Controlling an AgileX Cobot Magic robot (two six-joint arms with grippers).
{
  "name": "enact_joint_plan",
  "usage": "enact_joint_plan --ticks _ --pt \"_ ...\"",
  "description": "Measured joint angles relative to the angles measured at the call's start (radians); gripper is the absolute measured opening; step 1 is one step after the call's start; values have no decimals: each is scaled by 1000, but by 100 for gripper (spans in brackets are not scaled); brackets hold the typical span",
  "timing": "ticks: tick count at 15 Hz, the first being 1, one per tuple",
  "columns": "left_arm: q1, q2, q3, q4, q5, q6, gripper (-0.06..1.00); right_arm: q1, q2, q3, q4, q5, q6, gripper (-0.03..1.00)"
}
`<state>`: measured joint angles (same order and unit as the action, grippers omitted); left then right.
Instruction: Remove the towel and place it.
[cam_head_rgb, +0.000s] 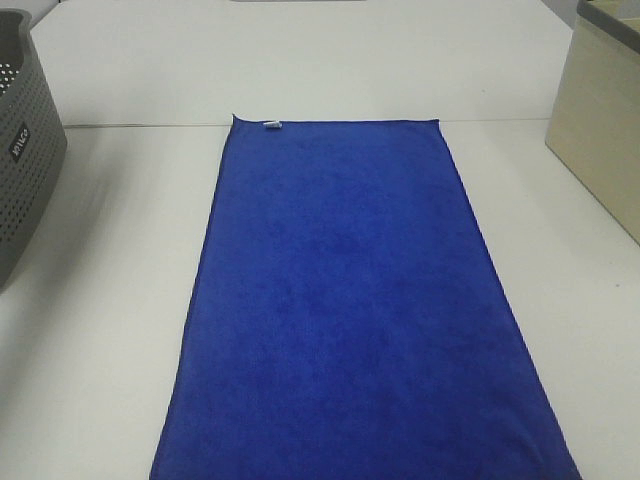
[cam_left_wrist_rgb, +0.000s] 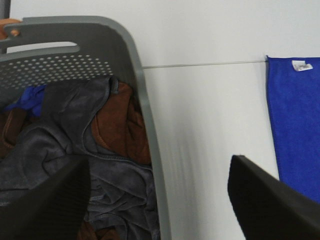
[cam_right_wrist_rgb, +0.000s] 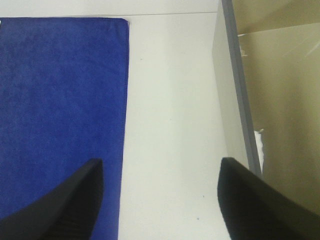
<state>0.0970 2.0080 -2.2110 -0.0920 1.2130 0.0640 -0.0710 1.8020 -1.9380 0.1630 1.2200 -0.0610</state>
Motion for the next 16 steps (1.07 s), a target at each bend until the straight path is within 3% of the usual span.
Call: enact_joint_plan --ticks 3,5,7,10,16 --pt "8 -74 137 -17 -2 30 72 0 -108 167 -9 -4 -2 65" --pt "8 -210 335 -12 -1 57 72 0 -260 364 -56 -4 -2 65" --pt "8 -379 549 19 0 58 72 0 -463 570 -84 0 -2 65" --pt "8 -666 783 45 5 57 72 0 -735 776 -40 2 -3 65" --pt "8 -1149 1099 158 1 57 72 0 -1158 1075 -71 2 -28 65"
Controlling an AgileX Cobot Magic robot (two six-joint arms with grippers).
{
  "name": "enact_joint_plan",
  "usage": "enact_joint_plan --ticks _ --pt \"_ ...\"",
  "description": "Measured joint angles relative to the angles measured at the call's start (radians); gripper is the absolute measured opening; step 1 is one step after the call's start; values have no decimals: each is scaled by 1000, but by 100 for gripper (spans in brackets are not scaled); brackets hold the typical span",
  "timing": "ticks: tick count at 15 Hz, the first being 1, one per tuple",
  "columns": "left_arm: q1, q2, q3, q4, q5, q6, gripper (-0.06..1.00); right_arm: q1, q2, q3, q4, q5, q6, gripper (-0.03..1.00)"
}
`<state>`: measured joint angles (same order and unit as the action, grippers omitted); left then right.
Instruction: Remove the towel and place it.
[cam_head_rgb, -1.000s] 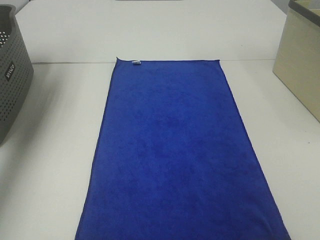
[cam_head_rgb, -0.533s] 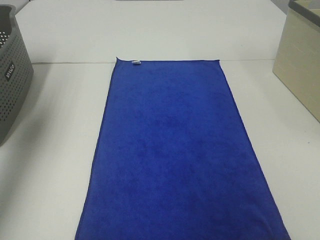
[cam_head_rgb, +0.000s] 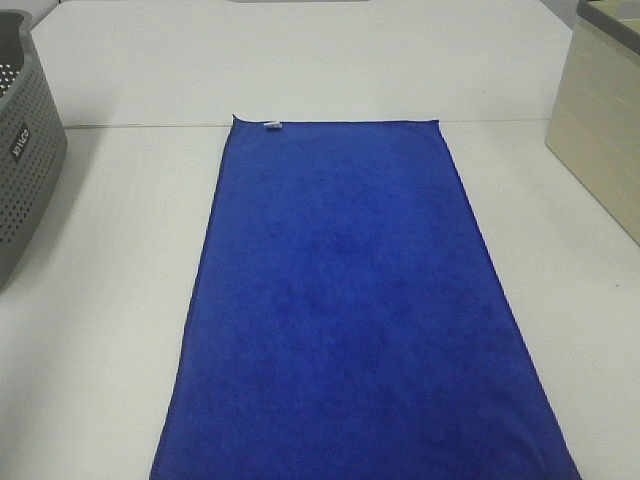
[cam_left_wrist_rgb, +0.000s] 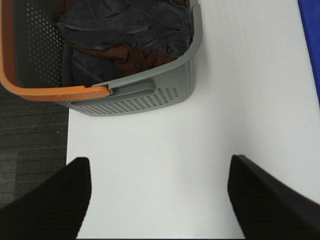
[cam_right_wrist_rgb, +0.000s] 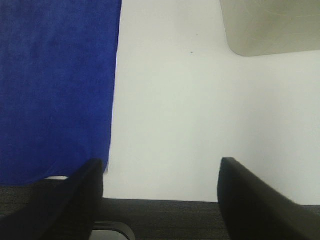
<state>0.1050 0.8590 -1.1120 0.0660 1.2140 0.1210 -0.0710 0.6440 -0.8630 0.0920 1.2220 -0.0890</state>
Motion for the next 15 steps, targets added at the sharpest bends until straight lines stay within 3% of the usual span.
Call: enact_joint_plan --ticks 9,12,15 --pt "0 -468 443 20 -226 0 72 0 -458 265 -19 -31 -30 65" --pt "0 -632 531 -12 -221 0 72 0 -597 286 8 -28 -32 65" --pt "0 -845 584 -112 -152 35 72 0 -649 302 12 -3 -33 65"
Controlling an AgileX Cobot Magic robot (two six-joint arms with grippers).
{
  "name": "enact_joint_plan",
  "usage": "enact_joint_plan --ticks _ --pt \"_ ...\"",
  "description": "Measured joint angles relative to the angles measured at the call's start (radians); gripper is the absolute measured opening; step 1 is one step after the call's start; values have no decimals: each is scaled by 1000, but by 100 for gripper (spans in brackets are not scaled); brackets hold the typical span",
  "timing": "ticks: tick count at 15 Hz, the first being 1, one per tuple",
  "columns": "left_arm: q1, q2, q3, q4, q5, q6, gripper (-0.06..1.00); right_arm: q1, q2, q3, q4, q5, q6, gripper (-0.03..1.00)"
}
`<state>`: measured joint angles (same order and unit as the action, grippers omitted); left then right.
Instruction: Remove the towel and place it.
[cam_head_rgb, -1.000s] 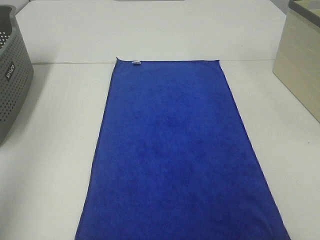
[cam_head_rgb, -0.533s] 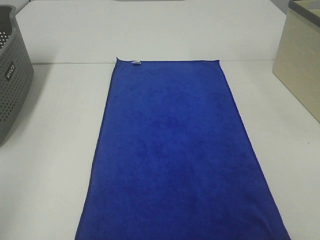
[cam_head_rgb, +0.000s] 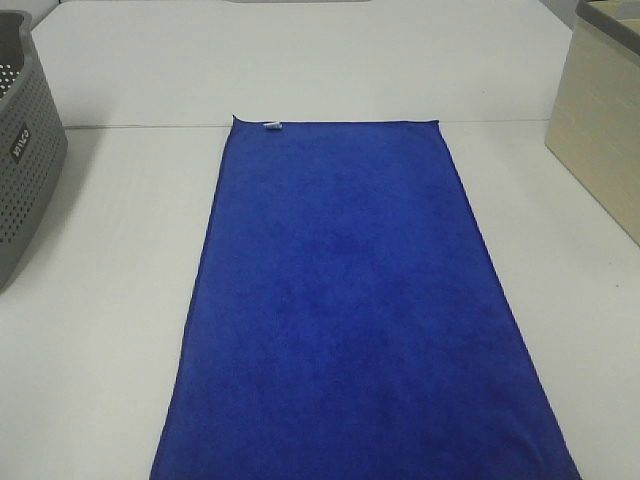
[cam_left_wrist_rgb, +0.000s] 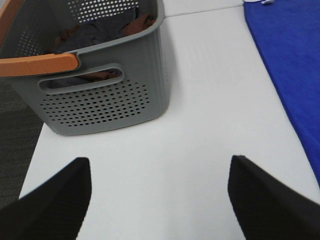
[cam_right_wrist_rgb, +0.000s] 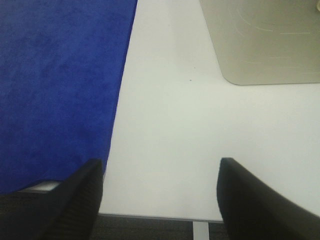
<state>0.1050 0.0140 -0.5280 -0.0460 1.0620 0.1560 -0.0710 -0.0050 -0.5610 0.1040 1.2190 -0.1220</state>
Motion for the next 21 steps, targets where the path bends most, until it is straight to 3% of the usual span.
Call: enact_joint_plan --ticks 4,9,21 --pt "0 -20 3 -73 18 71 72 0 0 66 -3 -4 -19 65" --pt "0 -20 4 -37 18 8 72 0 0 100 -1 -96 -24 65" --pt "0 -20 8 -41 18 -2 72 0 0 100 -2 -100 -7 65"
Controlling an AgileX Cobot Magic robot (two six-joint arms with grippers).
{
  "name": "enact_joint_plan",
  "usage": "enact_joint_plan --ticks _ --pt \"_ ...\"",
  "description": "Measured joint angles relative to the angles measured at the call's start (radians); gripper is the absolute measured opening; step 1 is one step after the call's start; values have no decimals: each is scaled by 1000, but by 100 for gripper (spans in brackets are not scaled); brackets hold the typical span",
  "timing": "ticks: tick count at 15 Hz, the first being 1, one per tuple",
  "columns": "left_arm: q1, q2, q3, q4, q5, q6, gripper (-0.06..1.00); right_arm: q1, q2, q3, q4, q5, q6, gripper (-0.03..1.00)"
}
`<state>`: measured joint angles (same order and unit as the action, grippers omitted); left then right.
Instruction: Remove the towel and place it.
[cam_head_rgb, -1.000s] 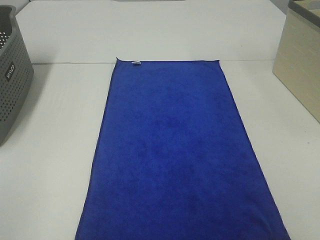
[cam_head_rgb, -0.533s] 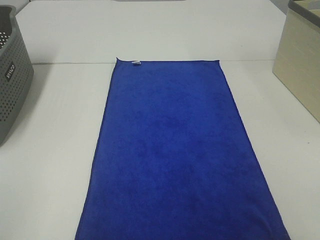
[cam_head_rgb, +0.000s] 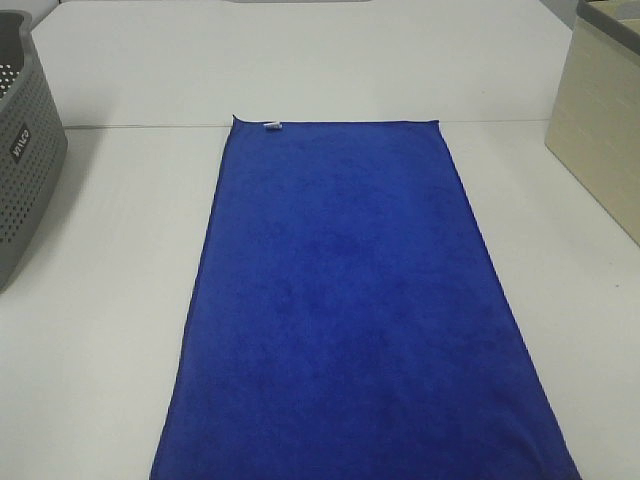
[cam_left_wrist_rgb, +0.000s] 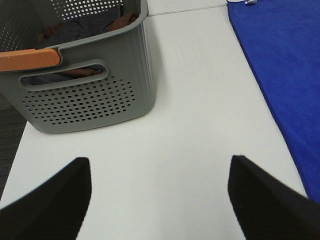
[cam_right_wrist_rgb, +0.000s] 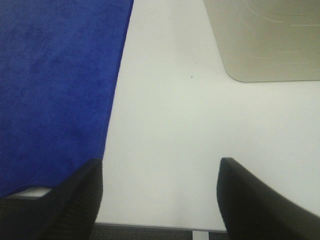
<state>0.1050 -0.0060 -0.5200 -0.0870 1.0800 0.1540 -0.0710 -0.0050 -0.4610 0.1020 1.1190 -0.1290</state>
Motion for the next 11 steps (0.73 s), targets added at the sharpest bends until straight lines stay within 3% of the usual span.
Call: enact_joint_plan --ticks 11 --pt "0 0 0 0 0 0 72 0 0 0 0 0 0 65"
